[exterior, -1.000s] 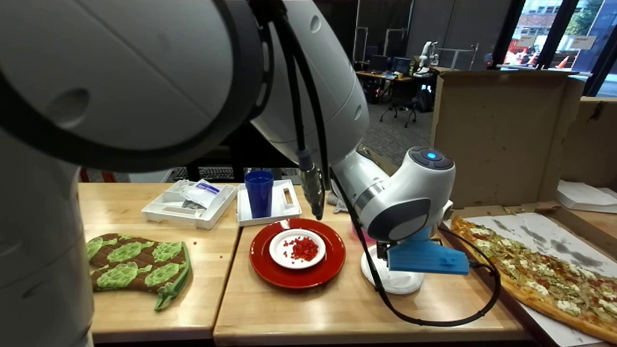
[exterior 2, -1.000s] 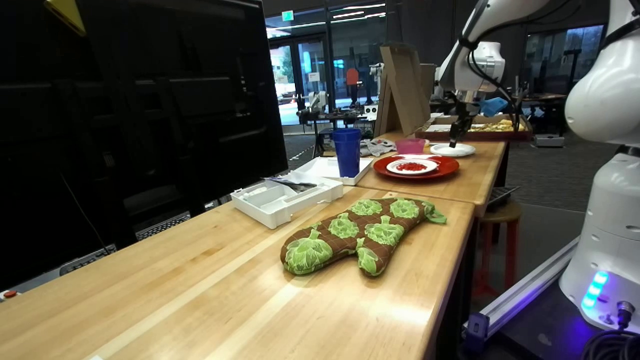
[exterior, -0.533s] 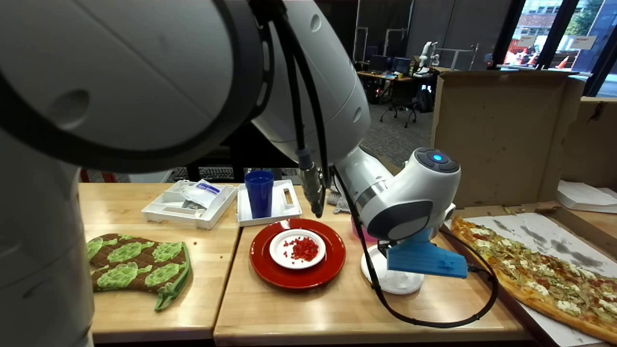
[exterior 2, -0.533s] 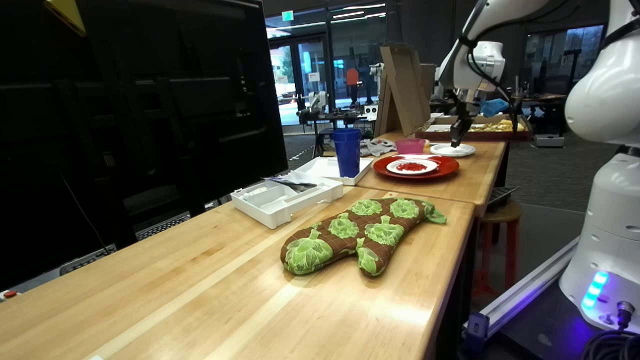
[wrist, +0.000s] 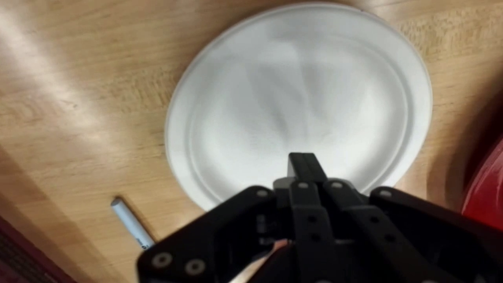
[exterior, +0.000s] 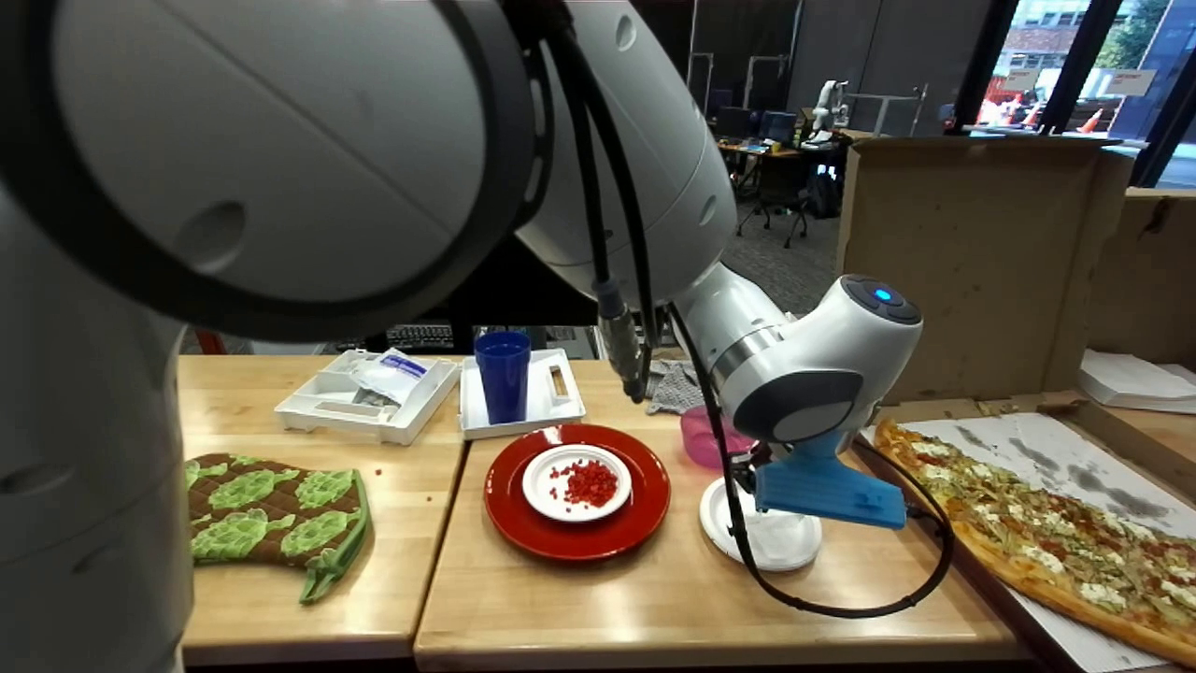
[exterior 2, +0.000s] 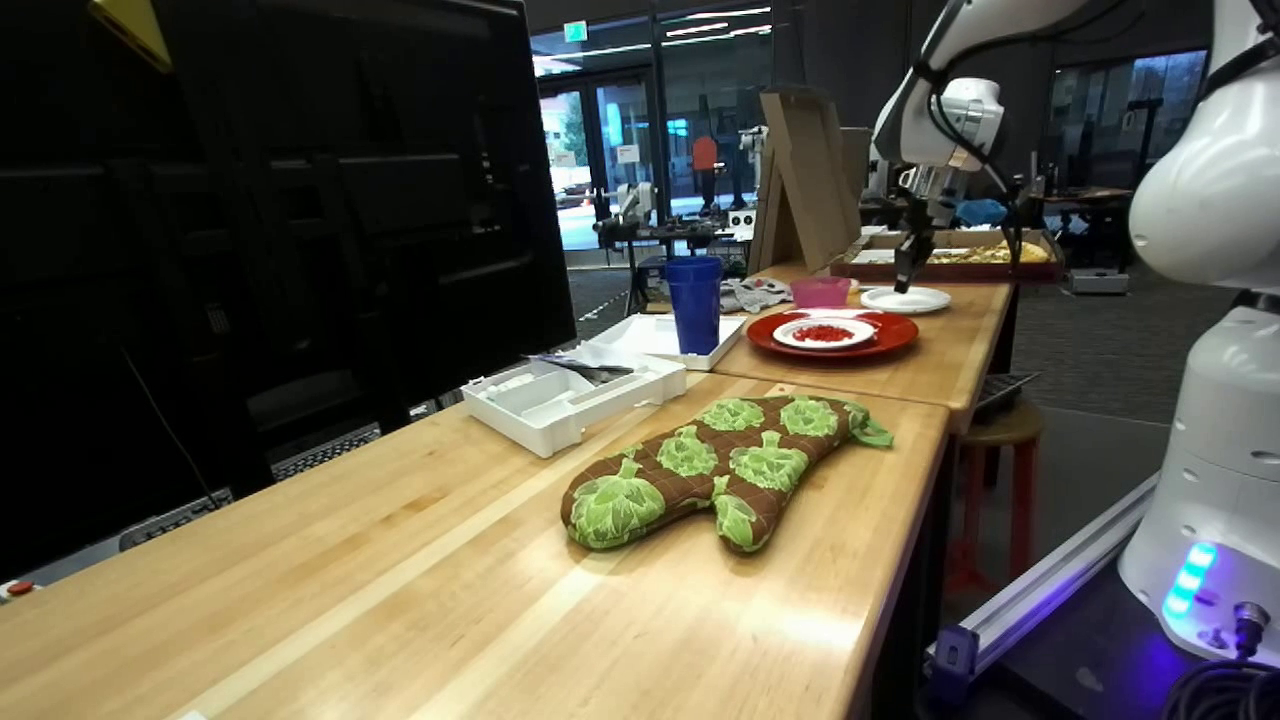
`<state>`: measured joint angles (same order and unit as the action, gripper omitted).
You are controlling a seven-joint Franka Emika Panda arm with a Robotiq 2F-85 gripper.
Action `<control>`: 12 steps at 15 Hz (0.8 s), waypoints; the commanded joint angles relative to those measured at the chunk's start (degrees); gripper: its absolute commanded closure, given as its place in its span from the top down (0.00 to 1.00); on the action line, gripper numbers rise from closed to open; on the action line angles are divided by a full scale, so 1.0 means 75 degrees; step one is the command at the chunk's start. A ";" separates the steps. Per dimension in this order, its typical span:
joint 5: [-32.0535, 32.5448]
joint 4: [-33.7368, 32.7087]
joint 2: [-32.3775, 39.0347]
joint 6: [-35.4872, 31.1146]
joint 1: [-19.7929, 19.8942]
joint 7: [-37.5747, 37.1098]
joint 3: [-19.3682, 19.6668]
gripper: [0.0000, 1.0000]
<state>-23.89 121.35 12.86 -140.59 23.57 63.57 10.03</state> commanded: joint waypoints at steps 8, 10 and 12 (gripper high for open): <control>0.0061 -0.1375 0.1033 0.1279 0.0236 -0.0009 -0.0026 0.00; 0.0096 -0.1485 0.1065 0.1439 0.0272 -0.0030 -0.0011 0.00; 0.0155 -0.1543 0.1073 0.1529 0.0294 -0.0068 0.0020 0.00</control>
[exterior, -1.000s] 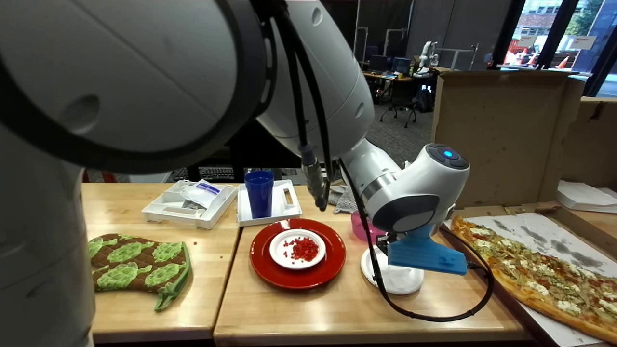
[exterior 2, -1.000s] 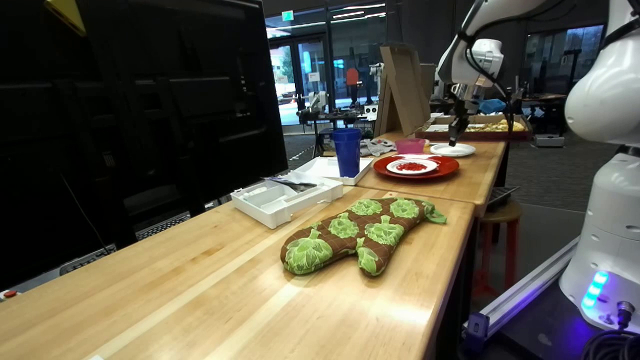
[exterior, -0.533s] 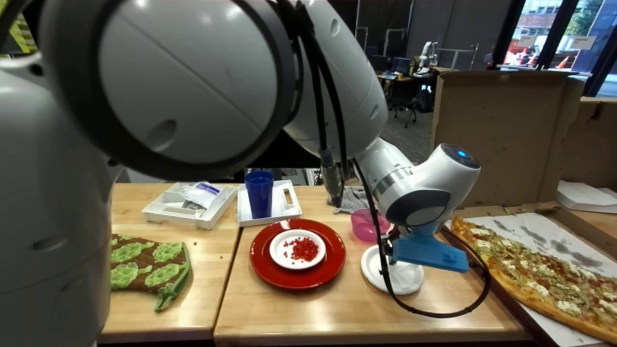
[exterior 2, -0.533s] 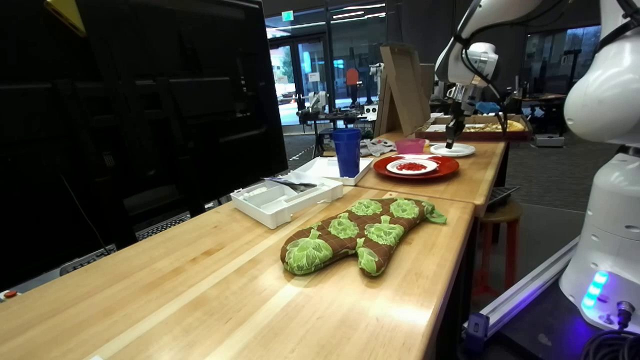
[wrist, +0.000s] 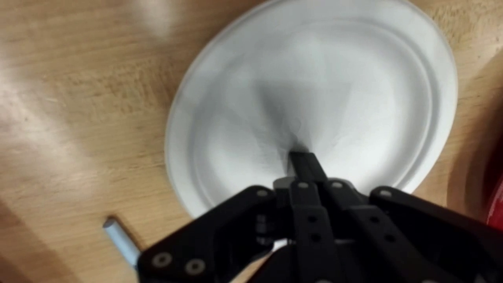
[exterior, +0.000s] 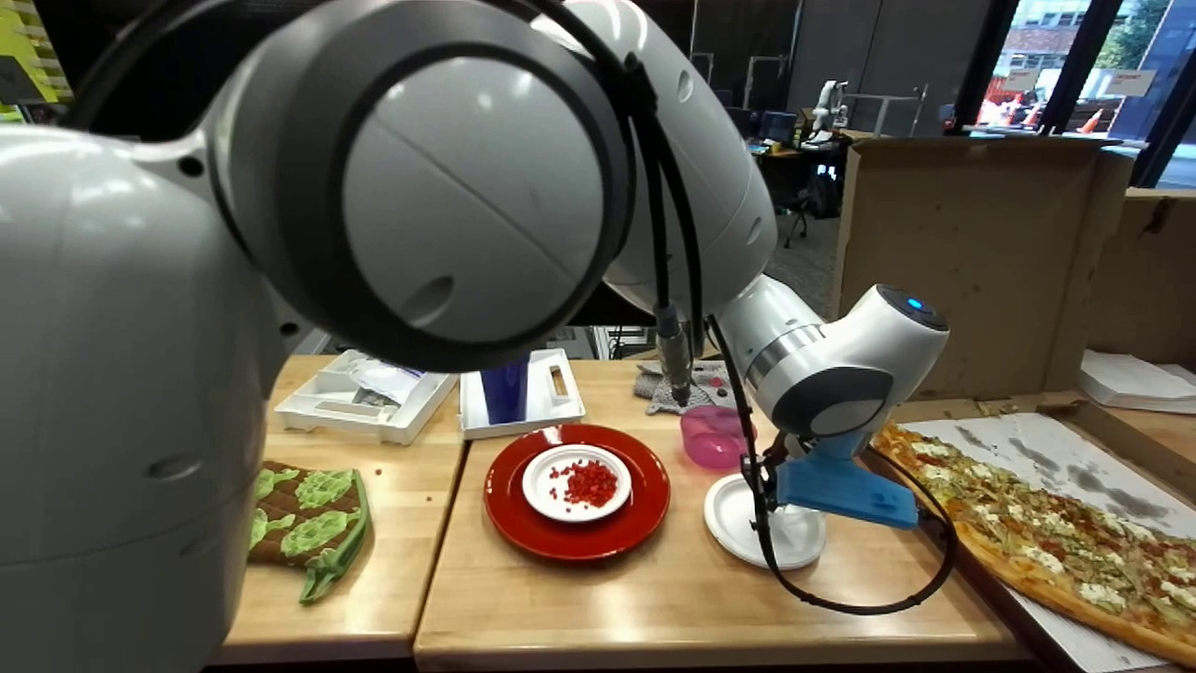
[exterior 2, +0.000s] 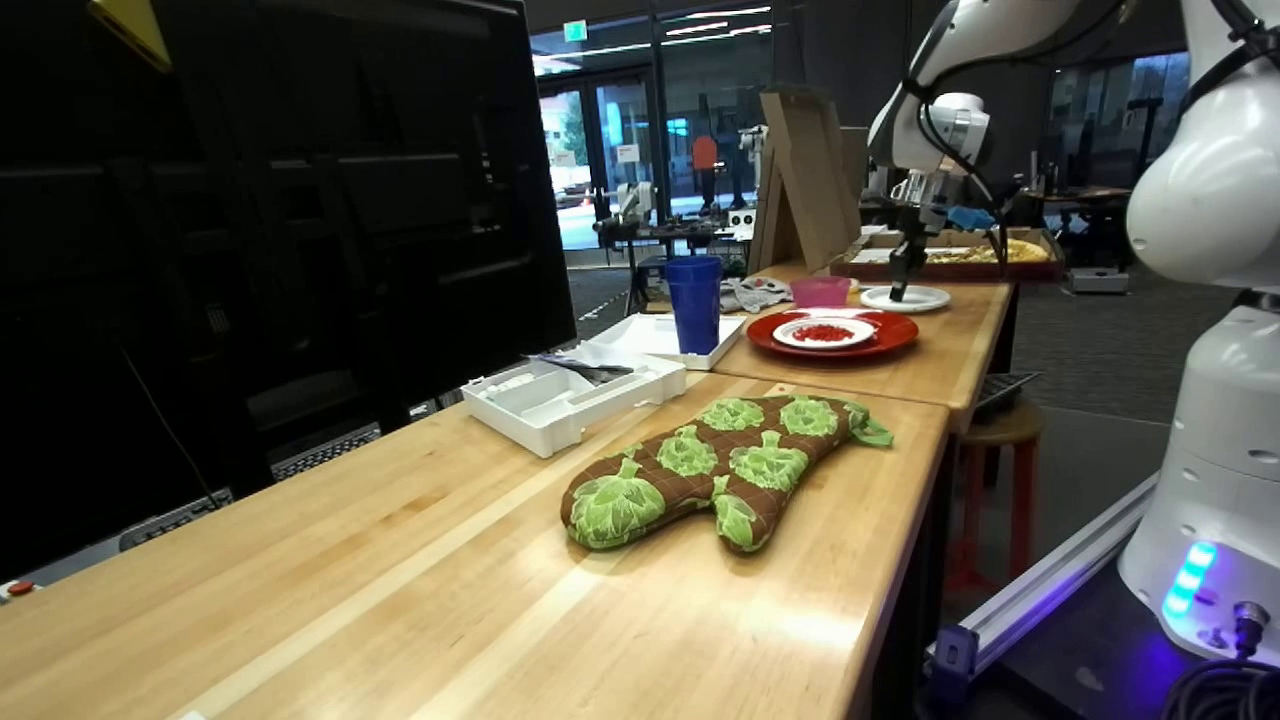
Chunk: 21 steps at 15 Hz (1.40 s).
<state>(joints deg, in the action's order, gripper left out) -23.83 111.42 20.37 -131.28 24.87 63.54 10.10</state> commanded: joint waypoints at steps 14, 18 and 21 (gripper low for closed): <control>0.0184 -0.0741 0.0533 0.0844 0.0367 -0.0254 0.0123 0.00; 0.0131 -0.0932 0.0689 0.1049 0.0572 -0.0296 0.0149 0.00; 0.0092 -0.1041 0.0771 0.1158 0.0714 -0.0317 0.0156 0.00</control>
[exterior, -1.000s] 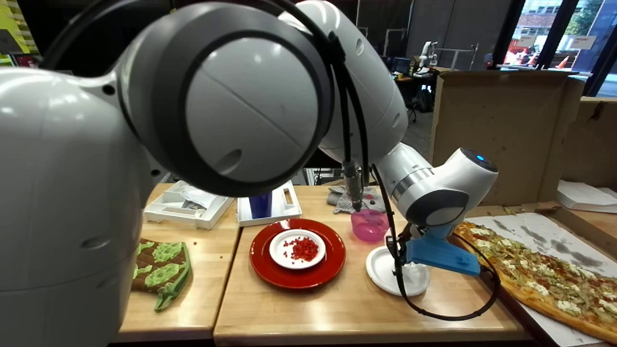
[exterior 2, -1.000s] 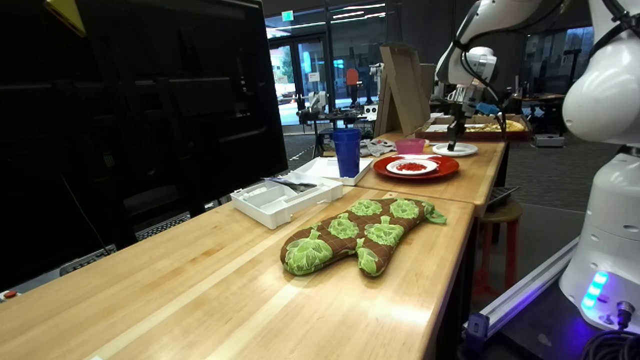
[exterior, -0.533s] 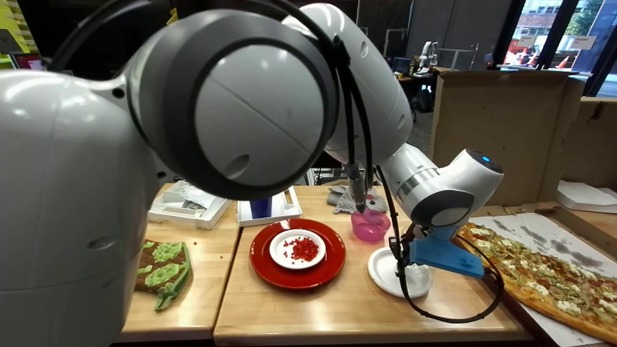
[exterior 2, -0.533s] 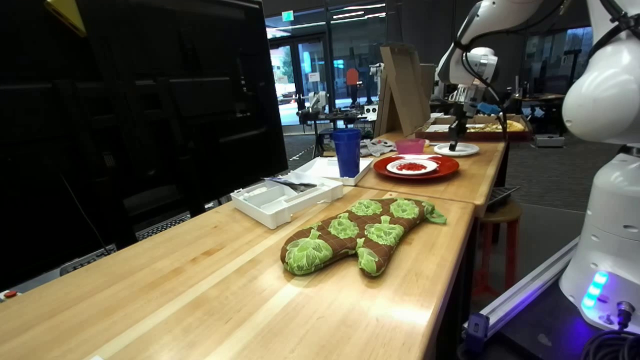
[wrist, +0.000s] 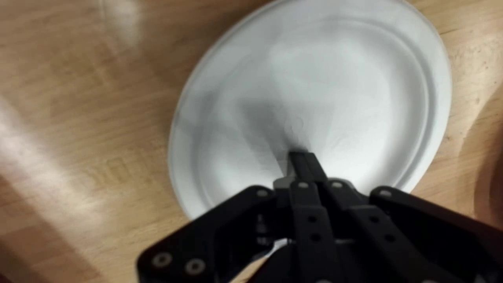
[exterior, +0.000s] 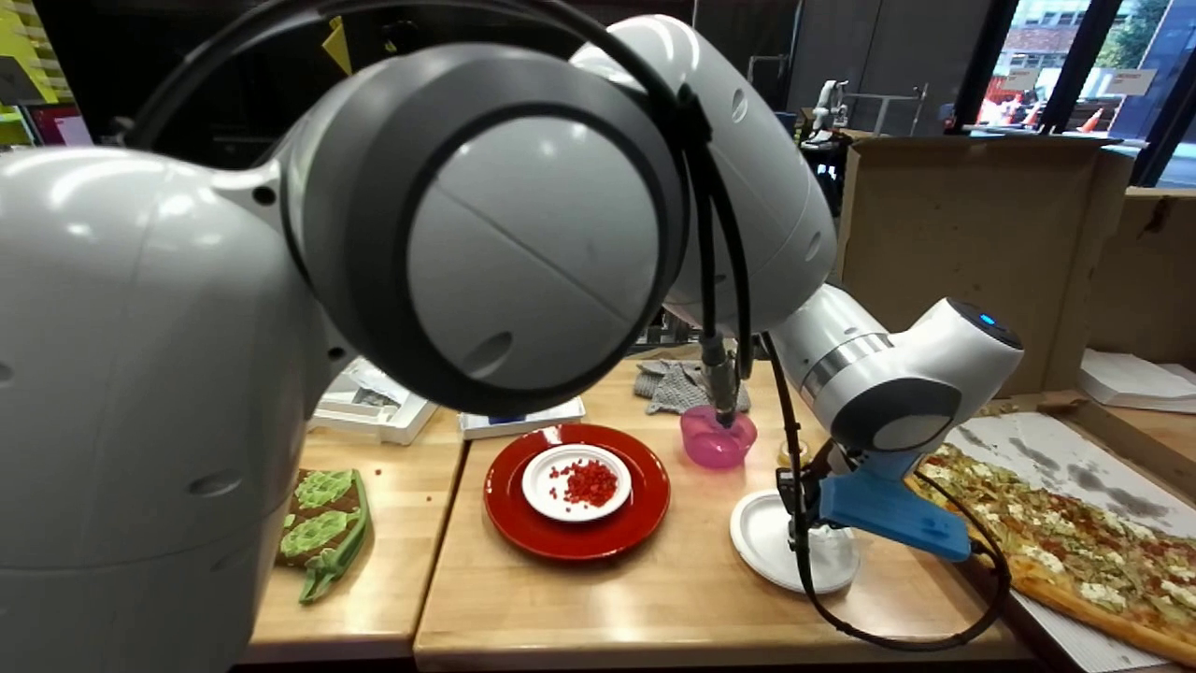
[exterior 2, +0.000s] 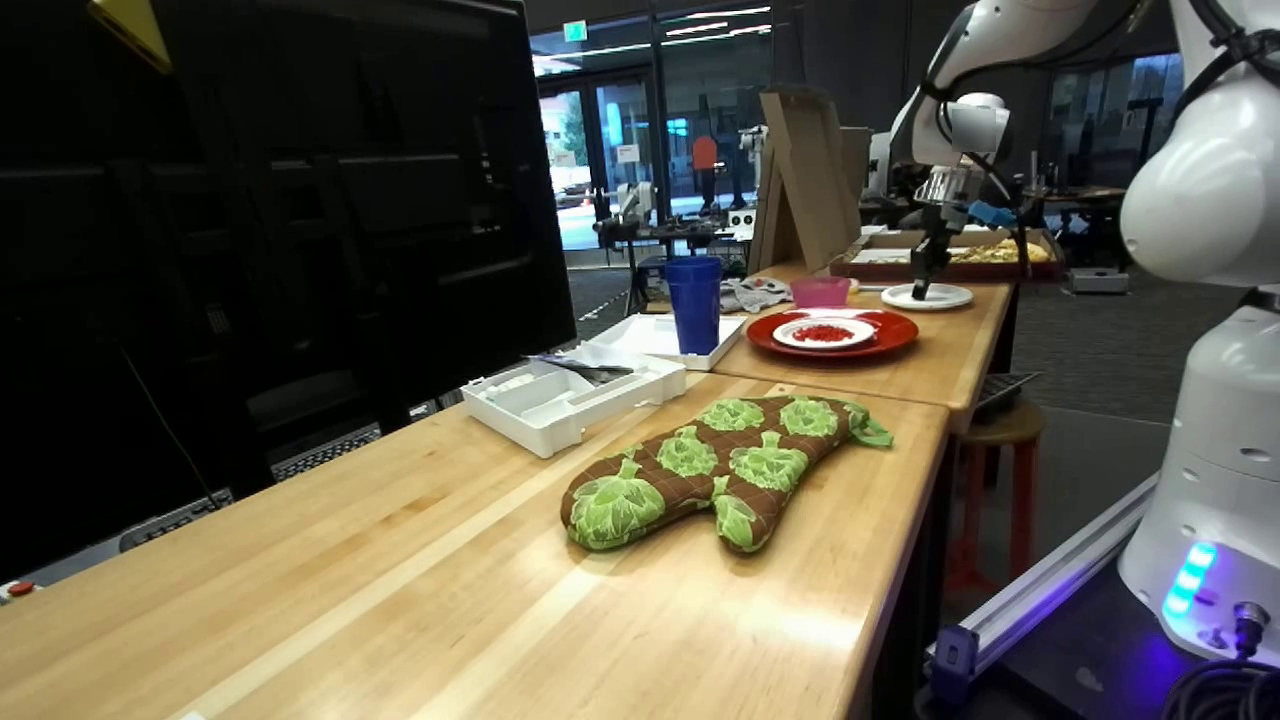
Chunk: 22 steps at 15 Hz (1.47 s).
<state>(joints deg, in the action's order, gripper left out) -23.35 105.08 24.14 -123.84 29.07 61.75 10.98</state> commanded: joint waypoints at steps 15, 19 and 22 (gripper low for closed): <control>-0.0055 -0.0588 0.0526 0.0562 0.0442 -0.0222 -0.0018 0.00; -0.0088 -0.0413 0.0266 0.0519 0.0455 0.0056 -0.0076 0.31; -0.0057 -0.0198 -0.0042 0.0399 0.0403 0.0274 -0.0075 0.49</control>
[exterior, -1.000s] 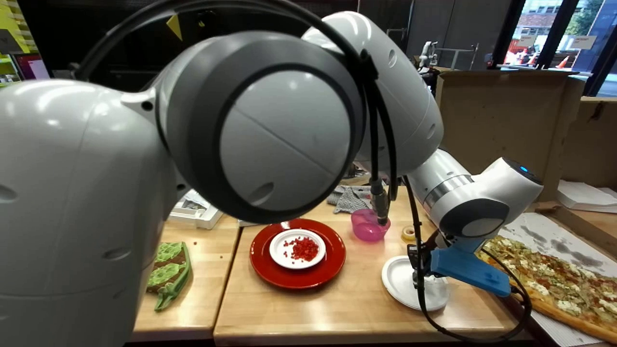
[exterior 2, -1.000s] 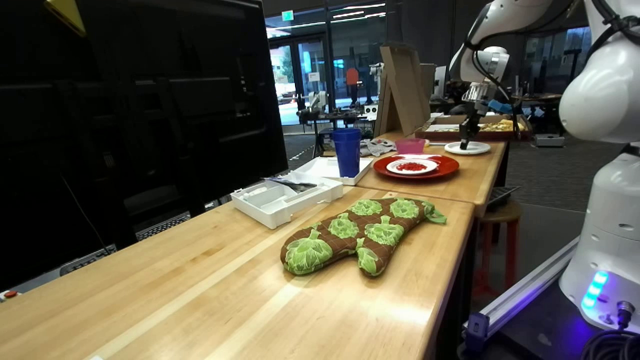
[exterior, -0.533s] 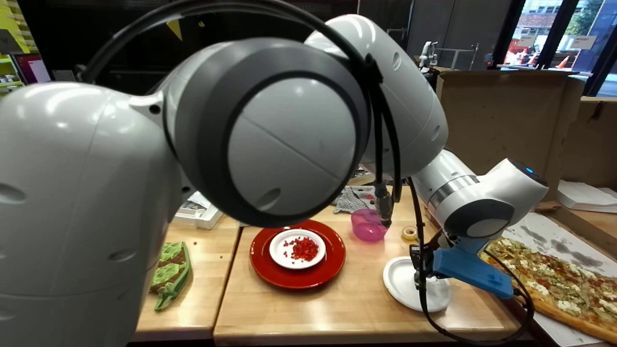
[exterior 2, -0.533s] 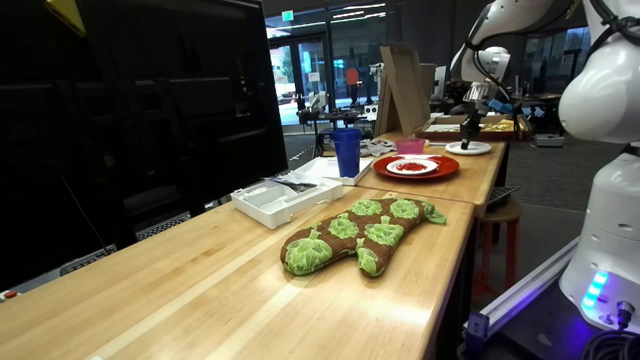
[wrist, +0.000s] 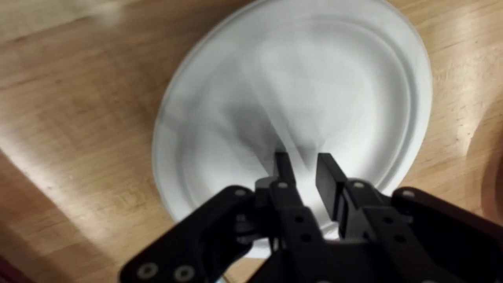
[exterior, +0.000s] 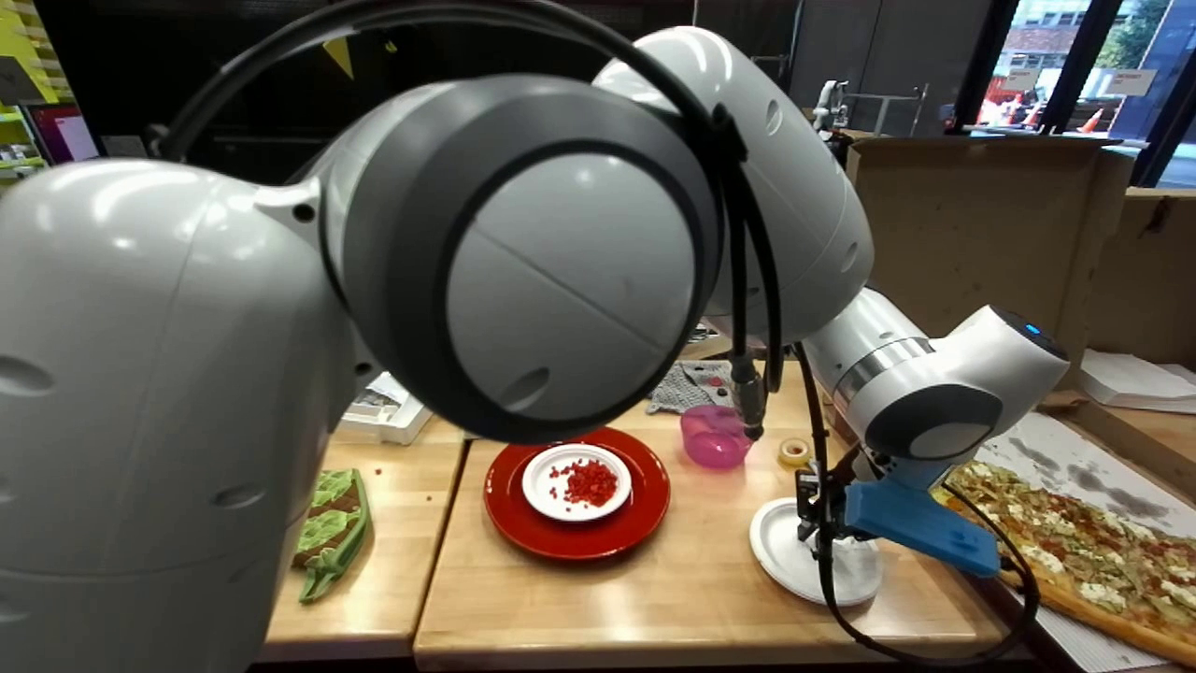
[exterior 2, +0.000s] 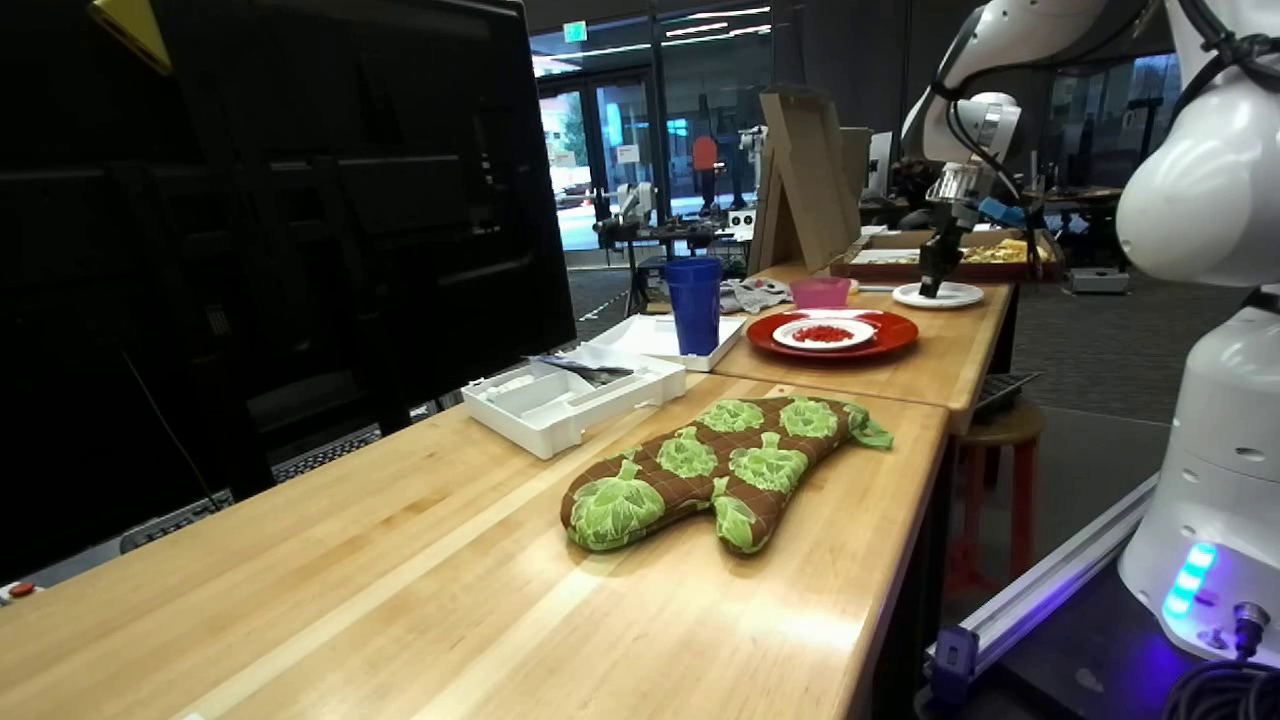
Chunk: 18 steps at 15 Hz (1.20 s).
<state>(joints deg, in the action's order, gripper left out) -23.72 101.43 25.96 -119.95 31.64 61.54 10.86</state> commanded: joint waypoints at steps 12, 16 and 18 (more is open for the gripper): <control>0.0075 0.0716 -0.1164 -0.0474 -0.0252 0.1038 0.0021 1.00; 0.0604 0.0558 -0.1091 -0.0964 -0.0528 0.1616 0.0004 1.00; 0.0753 0.0536 -0.1027 -0.1353 -0.0628 0.1838 -0.0031 1.00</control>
<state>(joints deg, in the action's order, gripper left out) -19.98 104.19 19.21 -126.38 28.10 72.31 10.69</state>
